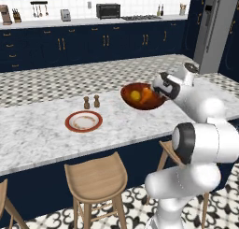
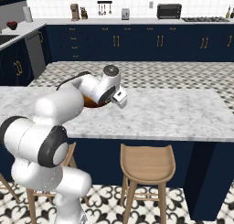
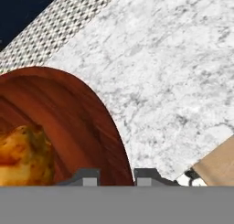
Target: Pick the chicken drumstick and lemon from their plates and place them in the bowl. Then put the bowl in the fridge.
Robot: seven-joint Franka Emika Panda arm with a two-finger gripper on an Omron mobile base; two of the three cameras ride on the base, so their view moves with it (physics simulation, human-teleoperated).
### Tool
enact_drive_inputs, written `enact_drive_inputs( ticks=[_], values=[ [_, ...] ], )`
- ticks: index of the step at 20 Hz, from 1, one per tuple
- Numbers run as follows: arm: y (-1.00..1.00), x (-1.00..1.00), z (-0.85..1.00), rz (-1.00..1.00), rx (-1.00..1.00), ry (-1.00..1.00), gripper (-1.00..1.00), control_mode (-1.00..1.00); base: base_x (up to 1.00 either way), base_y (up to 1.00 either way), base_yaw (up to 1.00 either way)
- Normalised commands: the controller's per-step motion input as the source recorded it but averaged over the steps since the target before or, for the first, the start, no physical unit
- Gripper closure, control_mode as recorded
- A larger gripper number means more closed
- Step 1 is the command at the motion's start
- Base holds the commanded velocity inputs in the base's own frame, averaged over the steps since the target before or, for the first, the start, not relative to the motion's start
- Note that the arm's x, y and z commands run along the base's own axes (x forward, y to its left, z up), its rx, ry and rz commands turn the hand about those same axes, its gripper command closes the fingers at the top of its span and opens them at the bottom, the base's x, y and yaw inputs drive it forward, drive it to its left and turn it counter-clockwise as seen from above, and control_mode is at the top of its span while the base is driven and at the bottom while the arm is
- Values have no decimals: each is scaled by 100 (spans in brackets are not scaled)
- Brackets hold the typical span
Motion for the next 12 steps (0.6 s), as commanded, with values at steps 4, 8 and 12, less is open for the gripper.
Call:
enact_drive_inputs(
  ticks=[4, 8, 12],
  values=[
    [-43, -100, 91, -15, 4, -27, 100, -100, 0, 0, 0],
    [-16, -25, 18, -4, 2, -9, 100, 100, -75, -59, -11],
    [0, 0, 0, 0, 0, 0, 100, 100, -100, -100, -13]
  ],
)
